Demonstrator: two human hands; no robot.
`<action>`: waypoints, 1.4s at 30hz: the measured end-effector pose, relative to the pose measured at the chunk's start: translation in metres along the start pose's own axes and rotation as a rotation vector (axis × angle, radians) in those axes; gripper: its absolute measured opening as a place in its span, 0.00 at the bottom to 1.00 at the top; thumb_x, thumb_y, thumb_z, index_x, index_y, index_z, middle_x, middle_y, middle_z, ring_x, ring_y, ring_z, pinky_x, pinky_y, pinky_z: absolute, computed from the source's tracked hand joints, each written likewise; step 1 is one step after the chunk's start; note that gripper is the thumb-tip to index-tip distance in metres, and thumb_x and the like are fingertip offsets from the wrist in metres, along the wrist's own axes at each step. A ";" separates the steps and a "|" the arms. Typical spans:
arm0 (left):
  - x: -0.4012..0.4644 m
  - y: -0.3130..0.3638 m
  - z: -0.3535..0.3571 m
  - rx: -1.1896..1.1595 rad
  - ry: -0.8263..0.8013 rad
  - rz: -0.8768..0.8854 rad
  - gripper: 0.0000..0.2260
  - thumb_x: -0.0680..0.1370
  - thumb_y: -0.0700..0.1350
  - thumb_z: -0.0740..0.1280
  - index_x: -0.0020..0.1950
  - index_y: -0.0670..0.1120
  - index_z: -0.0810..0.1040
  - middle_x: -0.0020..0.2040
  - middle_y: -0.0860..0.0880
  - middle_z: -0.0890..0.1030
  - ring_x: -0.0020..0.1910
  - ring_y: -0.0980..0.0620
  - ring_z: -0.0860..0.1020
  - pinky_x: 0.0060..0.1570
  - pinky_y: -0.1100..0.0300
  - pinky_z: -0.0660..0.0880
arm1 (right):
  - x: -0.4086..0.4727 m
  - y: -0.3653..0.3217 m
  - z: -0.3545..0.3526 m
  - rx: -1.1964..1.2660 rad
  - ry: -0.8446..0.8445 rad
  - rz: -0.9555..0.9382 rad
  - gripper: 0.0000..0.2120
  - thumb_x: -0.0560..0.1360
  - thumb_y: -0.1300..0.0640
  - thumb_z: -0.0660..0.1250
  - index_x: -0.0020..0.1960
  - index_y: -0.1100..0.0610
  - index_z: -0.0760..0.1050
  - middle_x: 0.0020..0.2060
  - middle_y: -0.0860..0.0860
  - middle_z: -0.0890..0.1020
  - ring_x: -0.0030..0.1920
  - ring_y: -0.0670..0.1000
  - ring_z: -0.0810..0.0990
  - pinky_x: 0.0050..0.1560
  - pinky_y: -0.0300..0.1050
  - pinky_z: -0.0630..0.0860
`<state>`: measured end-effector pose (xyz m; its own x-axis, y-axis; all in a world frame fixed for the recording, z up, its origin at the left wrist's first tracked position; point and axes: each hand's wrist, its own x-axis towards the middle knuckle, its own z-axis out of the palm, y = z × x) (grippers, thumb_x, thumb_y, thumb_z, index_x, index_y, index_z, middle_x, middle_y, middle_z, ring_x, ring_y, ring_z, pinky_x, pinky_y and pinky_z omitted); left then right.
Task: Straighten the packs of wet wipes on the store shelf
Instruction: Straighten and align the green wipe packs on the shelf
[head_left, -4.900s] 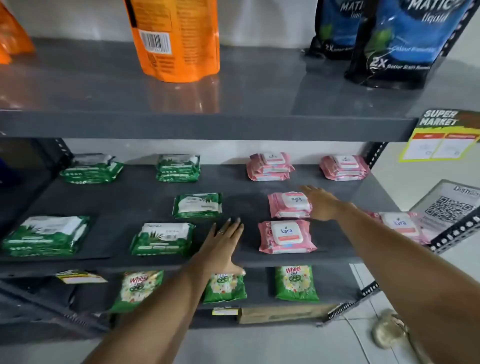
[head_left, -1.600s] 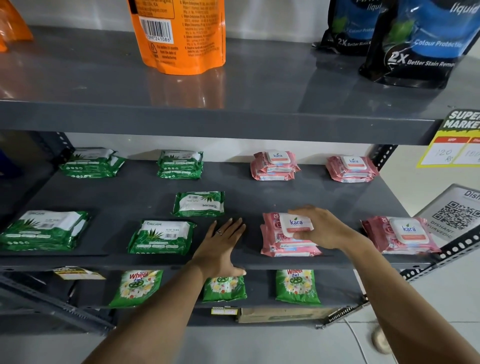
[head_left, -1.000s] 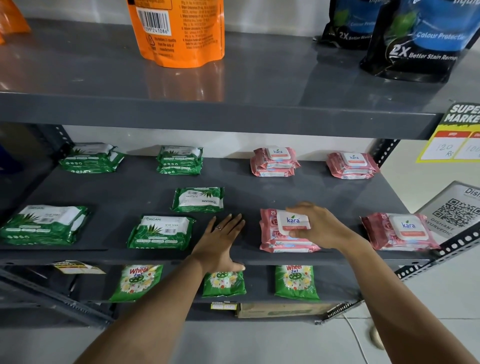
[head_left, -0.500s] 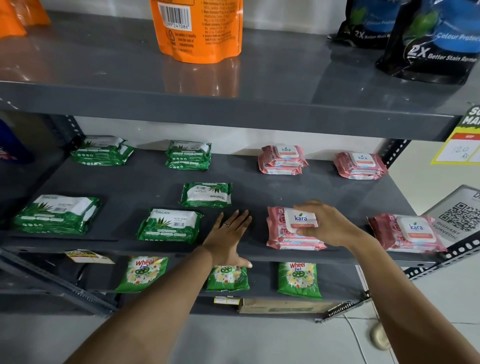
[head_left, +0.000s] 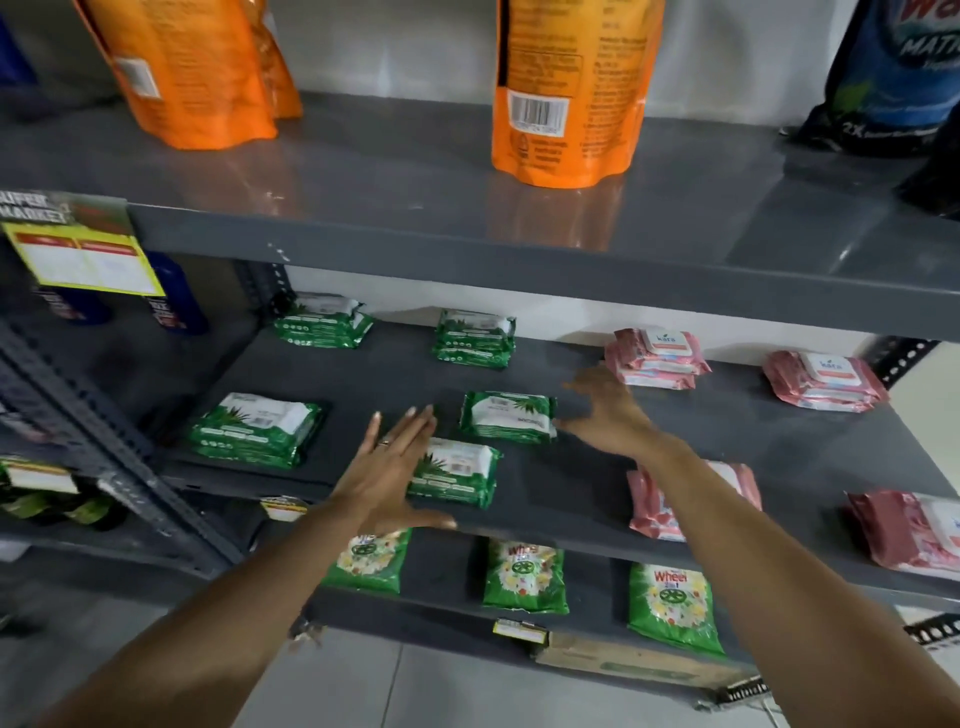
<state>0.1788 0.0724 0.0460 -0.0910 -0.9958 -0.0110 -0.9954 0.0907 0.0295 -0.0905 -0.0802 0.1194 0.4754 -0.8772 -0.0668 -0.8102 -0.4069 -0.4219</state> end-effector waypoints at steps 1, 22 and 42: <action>-0.007 -0.018 0.001 -0.007 -0.027 -0.021 0.62 0.59 0.85 0.53 0.76 0.44 0.37 0.77 0.49 0.34 0.76 0.50 0.35 0.73 0.42 0.33 | 0.009 -0.008 0.012 -0.105 -0.067 0.001 0.35 0.70 0.44 0.71 0.72 0.53 0.63 0.75 0.53 0.61 0.77 0.55 0.50 0.76 0.55 0.49; -0.013 -0.094 0.051 -0.050 -0.096 0.059 0.59 0.62 0.78 0.59 0.78 0.44 0.41 0.79 0.48 0.39 0.77 0.49 0.37 0.74 0.46 0.37 | 0.028 -0.054 0.061 0.225 -0.059 0.254 0.44 0.62 0.52 0.80 0.72 0.52 0.61 0.65 0.55 0.74 0.62 0.56 0.74 0.62 0.47 0.71; -0.014 -0.094 0.054 -0.044 -0.090 0.065 0.58 0.66 0.78 0.60 0.77 0.43 0.36 0.77 0.46 0.35 0.75 0.47 0.34 0.74 0.44 0.37 | -0.025 -0.151 0.122 0.089 0.093 0.084 0.29 0.79 0.41 0.51 0.76 0.51 0.53 0.76 0.52 0.60 0.76 0.55 0.56 0.75 0.57 0.51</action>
<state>0.2719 0.0783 -0.0111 -0.1596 -0.9824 -0.0969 -0.9853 0.1524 0.0773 0.0612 0.0344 0.0743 0.3703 -0.9286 -0.0232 -0.8101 -0.3107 -0.4972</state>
